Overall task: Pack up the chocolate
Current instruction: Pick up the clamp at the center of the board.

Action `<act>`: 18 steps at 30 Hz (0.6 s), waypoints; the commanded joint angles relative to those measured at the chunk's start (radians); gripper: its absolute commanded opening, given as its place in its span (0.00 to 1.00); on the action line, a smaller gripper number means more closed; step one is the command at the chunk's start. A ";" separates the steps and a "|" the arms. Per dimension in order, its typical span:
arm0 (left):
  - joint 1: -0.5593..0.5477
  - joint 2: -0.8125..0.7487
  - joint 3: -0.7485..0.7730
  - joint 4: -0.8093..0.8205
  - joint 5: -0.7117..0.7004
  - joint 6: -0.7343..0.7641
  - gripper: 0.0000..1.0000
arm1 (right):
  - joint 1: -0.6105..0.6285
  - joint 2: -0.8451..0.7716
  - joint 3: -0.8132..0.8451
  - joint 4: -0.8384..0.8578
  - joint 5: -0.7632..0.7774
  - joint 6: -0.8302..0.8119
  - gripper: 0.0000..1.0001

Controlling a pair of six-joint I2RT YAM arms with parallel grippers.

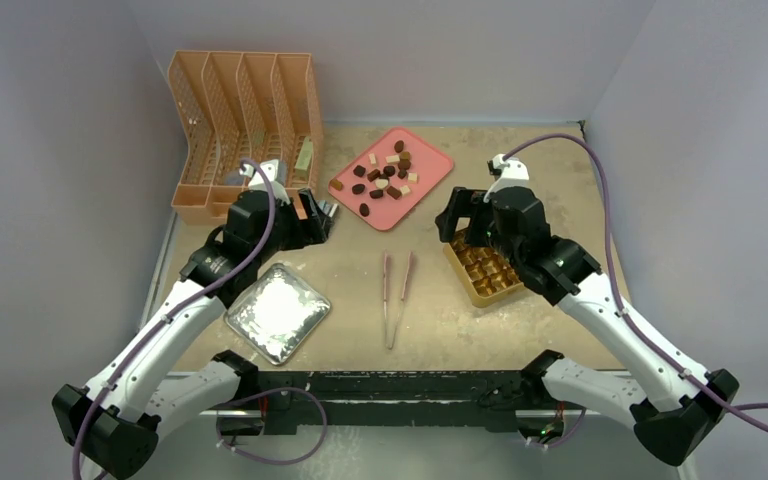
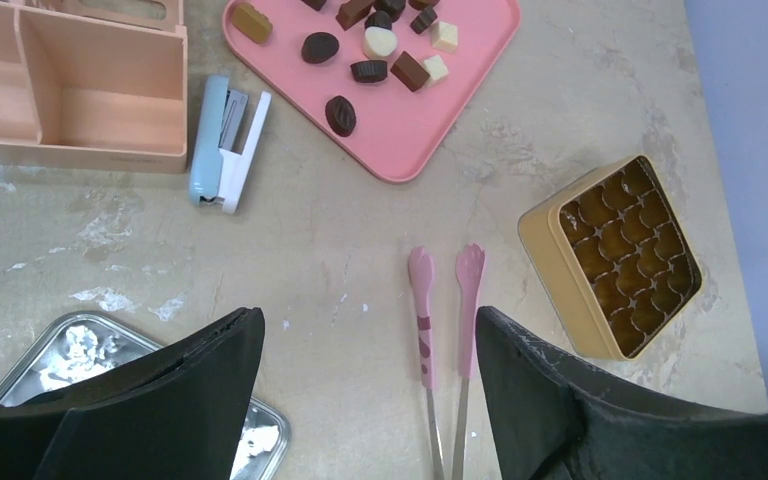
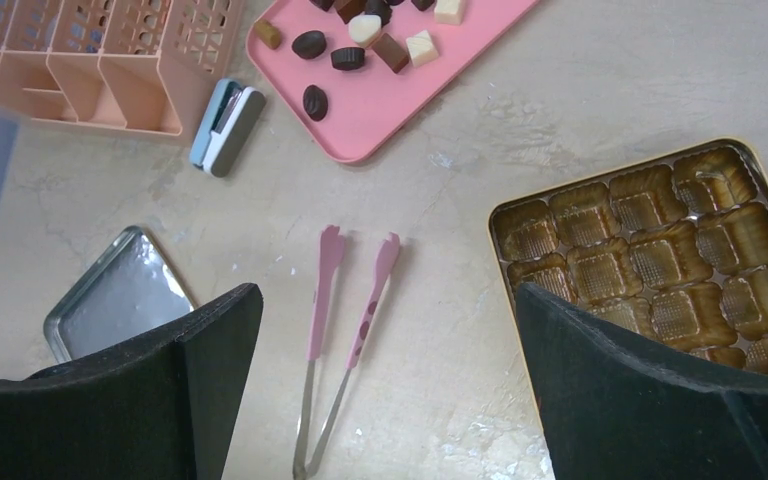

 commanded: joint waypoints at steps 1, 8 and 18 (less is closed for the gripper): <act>-0.004 0.007 0.027 0.018 -0.036 -0.011 0.77 | -0.003 -0.032 0.016 0.028 0.028 -0.005 0.99; -0.003 0.035 0.030 0.010 -0.031 -0.021 0.77 | -0.003 -0.053 0.011 0.032 0.028 -0.005 0.99; -0.038 0.115 -0.037 0.079 -0.031 -0.122 0.66 | -0.003 -0.085 -0.007 0.024 0.038 -0.003 0.99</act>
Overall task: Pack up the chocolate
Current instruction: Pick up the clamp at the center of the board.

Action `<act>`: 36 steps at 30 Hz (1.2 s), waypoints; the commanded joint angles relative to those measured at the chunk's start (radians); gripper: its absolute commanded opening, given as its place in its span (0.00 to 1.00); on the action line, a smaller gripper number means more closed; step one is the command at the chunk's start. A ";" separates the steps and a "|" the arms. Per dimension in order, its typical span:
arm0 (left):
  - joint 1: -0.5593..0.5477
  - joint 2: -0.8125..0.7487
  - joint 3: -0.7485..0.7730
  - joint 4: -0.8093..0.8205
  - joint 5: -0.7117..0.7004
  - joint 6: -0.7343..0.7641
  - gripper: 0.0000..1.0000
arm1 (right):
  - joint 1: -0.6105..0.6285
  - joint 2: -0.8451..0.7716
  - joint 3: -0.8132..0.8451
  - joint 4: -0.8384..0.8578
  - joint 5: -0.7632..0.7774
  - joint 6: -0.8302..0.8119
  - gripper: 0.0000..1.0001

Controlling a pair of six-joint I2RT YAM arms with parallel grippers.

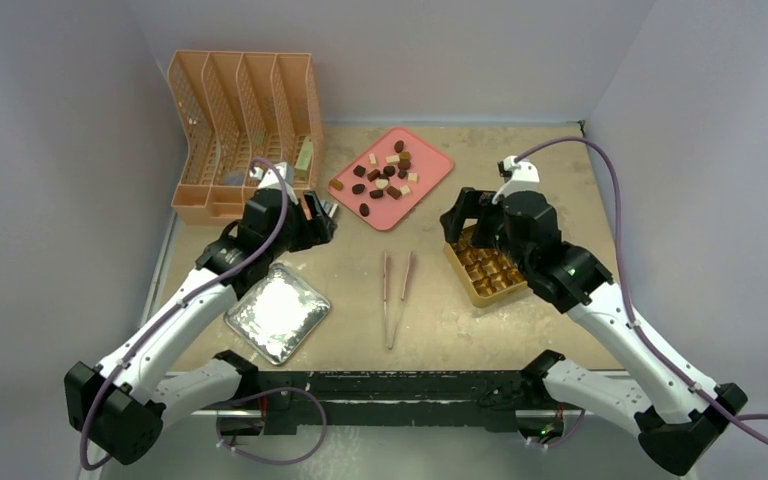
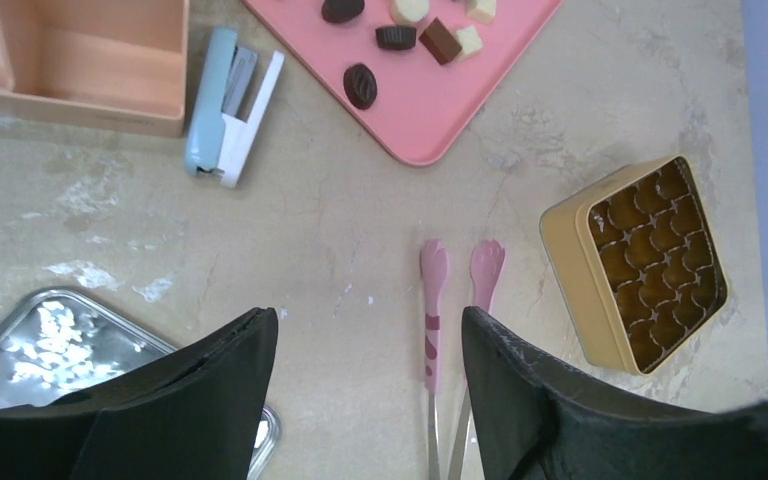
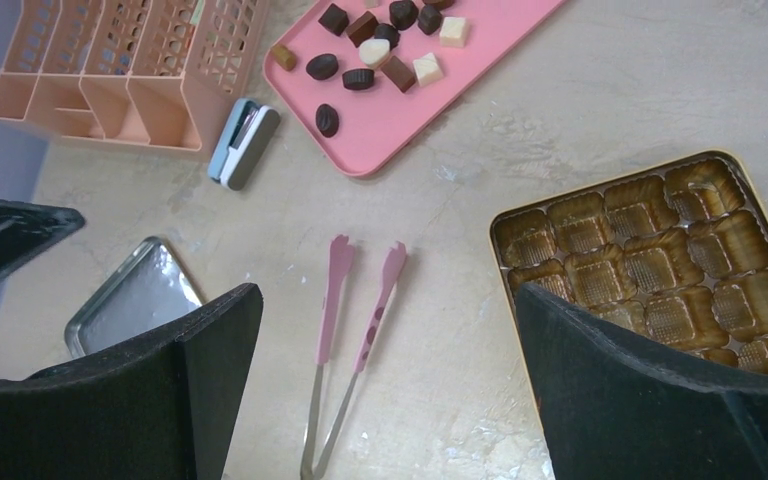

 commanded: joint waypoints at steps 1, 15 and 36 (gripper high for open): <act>-0.058 0.065 -0.027 0.073 -0.027 -0.074 0.64 | -0.002 -0.031 -0.004 0.027 0.037 -0.002 0.99; -0.484 0.486 0.102 0.117 -0.347 -0.195 0.34 | -0.003 -0.005 -0.003 -0.018 0.043 -0.017 0.99; -0.481 0.700 0.209 0.120 -0.412 -0.019 0.07 | -0.002 -0.073 -0.044 -0.019 0.030 -0.068 0.99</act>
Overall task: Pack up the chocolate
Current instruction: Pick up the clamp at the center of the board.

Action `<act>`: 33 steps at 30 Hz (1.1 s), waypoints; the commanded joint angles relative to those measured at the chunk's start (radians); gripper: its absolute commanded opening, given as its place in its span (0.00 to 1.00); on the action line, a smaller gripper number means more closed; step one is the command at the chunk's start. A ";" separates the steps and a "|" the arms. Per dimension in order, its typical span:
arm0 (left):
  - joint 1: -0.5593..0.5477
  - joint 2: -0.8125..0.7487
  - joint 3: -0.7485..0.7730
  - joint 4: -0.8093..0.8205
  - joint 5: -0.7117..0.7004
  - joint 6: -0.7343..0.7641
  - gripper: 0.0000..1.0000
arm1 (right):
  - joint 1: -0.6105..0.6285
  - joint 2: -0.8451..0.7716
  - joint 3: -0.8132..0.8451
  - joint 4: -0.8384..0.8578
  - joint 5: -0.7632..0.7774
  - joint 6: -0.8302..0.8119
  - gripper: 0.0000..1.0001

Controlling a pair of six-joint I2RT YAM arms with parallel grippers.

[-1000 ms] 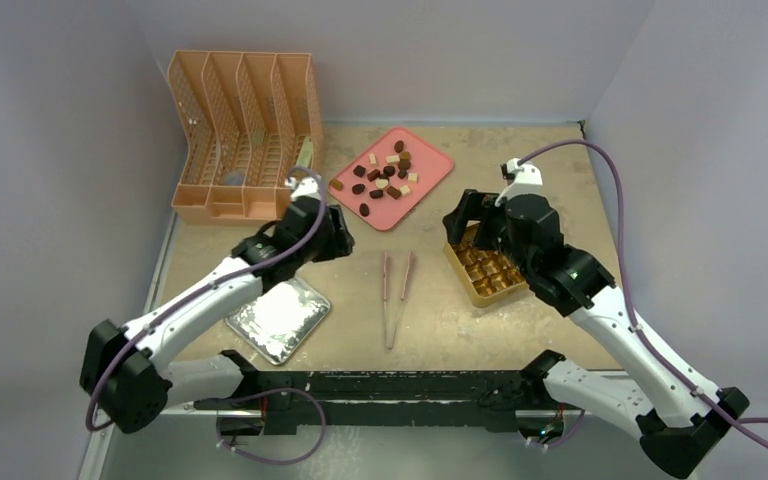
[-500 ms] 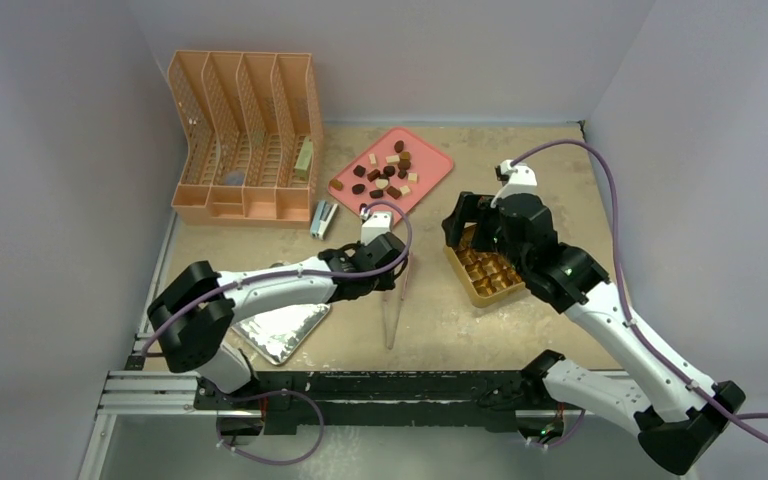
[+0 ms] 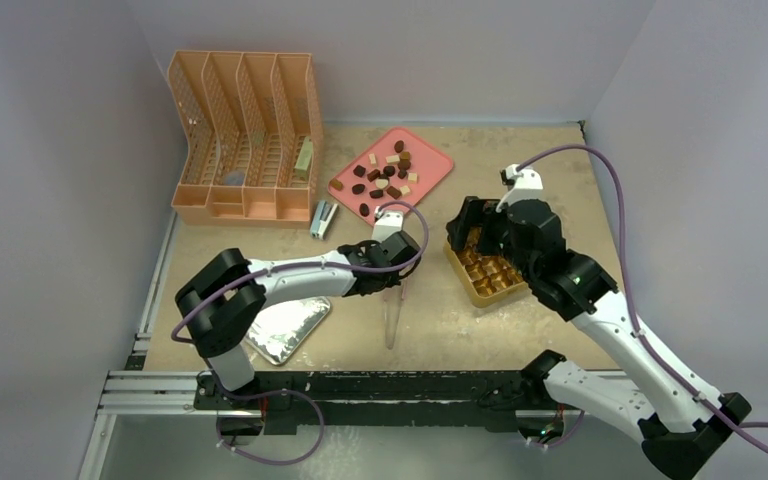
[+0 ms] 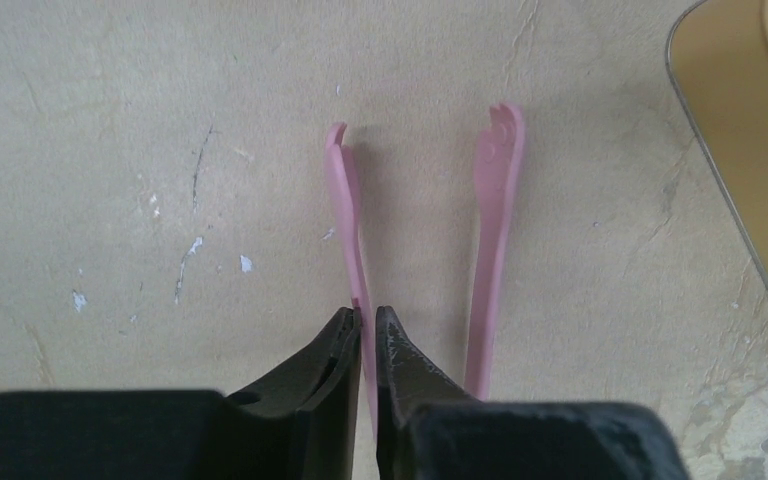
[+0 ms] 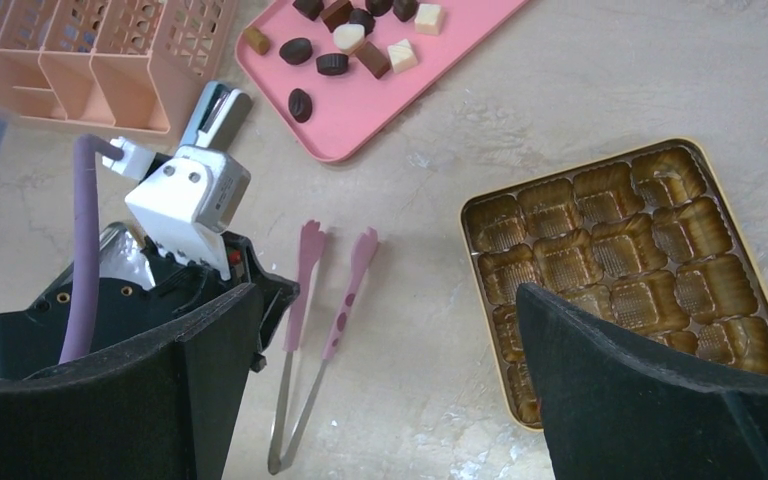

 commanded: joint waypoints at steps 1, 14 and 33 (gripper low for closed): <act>0.016 0.010 0.075 0.021 -0.044 0.130 0.05 | -0.003 -0.023 0.004 0.000 0.012 -0.030 0.99; 0.073 0.012 0.072 0.004 0.068 0.080 0.37 | -0.003 -0.052 0.012 -0.041 0.061 -0.029 0.99; 0.089 0.083 0.072 0.115 0.060 0.242 0.03 | -0.003 -0.062 0.001 -0.057 0.099 -0.038 0.99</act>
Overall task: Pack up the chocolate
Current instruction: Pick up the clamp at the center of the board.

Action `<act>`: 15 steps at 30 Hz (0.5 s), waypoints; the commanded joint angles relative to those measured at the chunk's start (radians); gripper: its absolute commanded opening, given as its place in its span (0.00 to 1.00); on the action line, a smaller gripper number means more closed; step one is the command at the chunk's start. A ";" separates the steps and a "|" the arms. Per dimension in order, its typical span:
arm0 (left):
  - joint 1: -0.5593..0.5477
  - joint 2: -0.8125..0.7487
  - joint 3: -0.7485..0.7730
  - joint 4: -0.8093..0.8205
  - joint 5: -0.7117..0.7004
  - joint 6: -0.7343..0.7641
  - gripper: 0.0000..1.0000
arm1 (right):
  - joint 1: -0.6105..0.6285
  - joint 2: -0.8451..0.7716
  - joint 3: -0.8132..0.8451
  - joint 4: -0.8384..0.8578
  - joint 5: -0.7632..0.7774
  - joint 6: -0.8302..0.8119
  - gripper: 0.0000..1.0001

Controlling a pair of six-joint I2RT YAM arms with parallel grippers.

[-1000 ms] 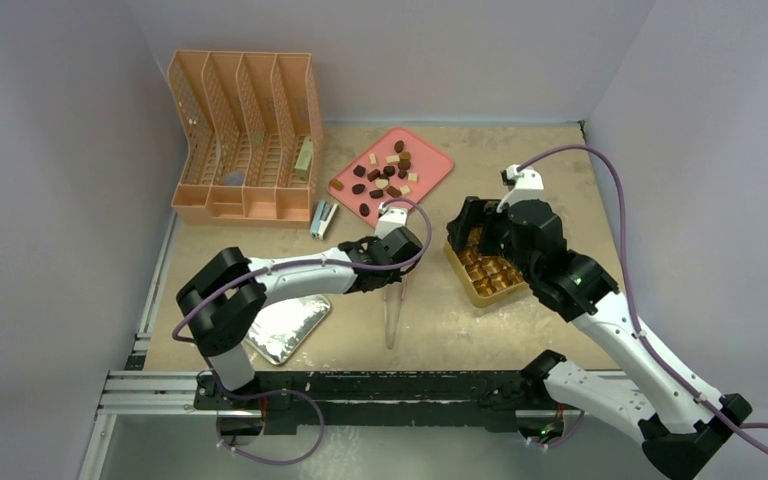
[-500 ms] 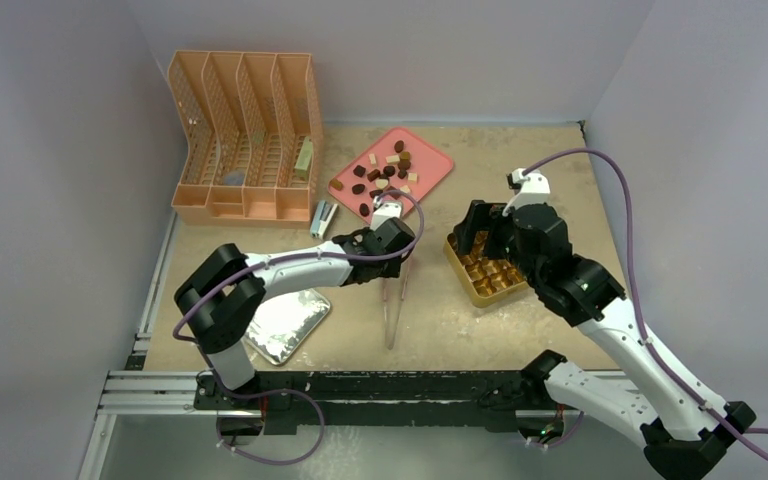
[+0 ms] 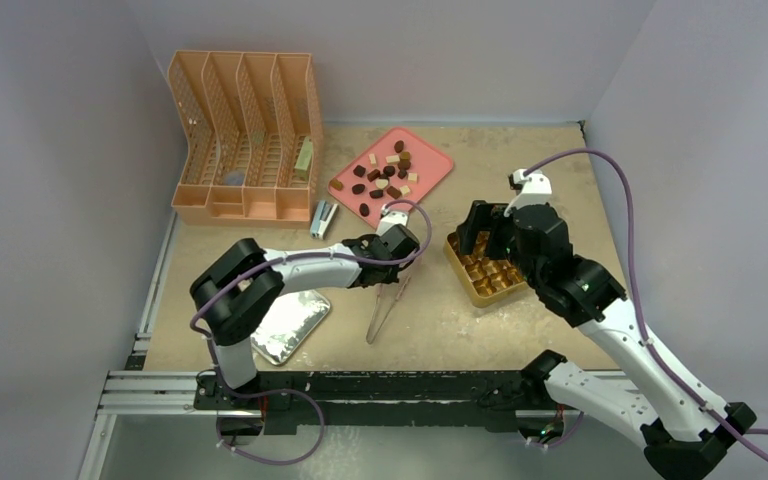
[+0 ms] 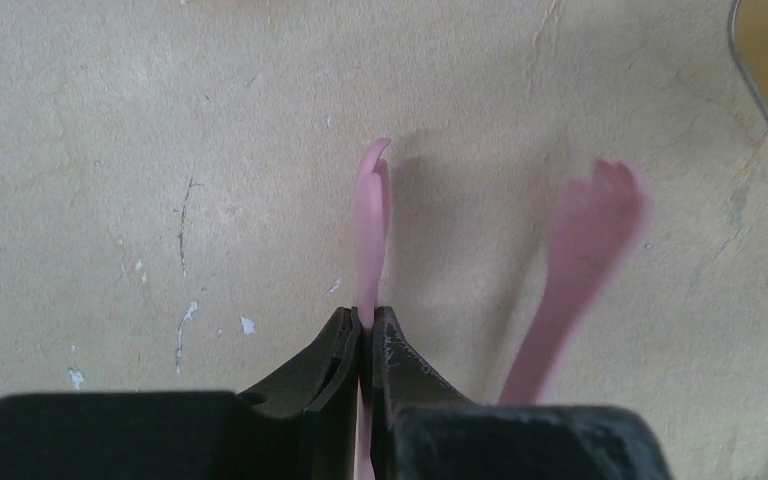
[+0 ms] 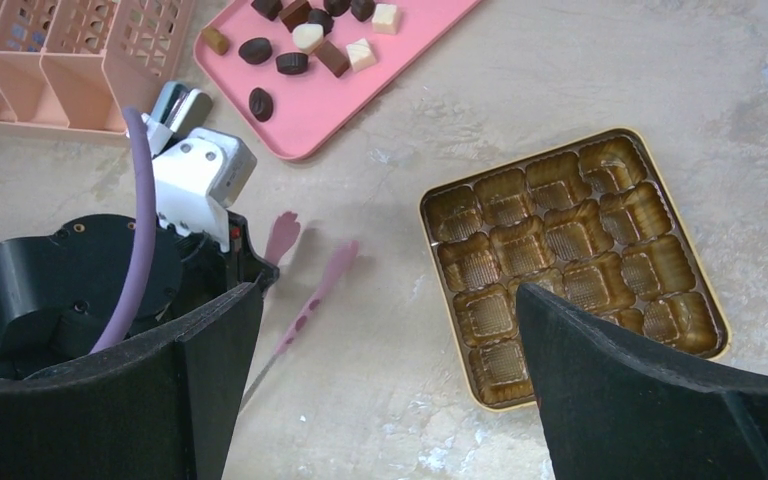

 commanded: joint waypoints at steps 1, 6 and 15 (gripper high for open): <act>0.050 -0.001 0.047 0.064 0.003 0.113 0.03 | -0.003 -0.020 0.000 0.002 0.042 -0.005 0.99; 0.086 -0.005 0.060 0.068 0.025 0.161 0.14 | -0.002 -0.043 -0.011 0.005 0.056 -0.008 0.99; 0.066 -0.092 0.062 -0.054 -0.007 0.062 0.51 | -0.002 -0.044 -0.009 0.003 0.072 -0.023 0.99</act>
